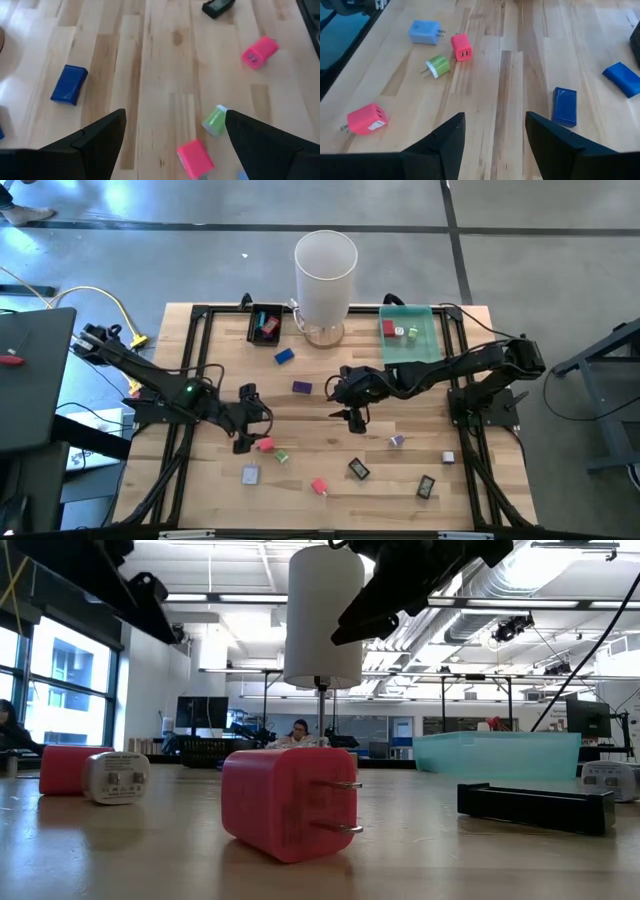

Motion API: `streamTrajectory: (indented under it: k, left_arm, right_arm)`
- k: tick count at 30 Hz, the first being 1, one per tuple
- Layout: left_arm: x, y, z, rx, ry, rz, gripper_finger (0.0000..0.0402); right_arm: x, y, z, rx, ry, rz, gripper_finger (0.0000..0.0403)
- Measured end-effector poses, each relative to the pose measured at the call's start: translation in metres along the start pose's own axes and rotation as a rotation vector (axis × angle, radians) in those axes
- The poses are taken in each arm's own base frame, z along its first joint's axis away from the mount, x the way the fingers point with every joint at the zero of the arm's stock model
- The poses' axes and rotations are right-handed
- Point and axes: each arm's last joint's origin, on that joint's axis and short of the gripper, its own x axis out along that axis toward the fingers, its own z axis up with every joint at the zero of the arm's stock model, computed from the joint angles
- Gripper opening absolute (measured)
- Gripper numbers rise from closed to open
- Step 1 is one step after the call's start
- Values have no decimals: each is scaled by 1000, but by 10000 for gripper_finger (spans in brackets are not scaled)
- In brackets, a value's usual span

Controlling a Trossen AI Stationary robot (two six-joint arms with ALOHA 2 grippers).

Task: Pick & Place Office items
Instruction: Put the top pink adapter into the green bin

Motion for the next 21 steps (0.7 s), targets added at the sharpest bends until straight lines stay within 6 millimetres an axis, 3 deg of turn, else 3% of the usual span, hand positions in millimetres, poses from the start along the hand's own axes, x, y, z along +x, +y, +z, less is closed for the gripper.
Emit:
streamTrajectory:
  k: [6, 14, 21]
  left_arm:
    - [-5, -10, 5, -36, 70, -12, 333]
    - [20, -16, -1, -179, 268, -43, 333]
    - [37, -20, -8, -167, 340, -17, 333]
  right_arm:
    - [0, 0, 0, 14, 0, 1, 195]
    - [0, 2, 0, 16, 3, 25, 195]
    - [0, 13, 0, 0, -1, 150, 195]
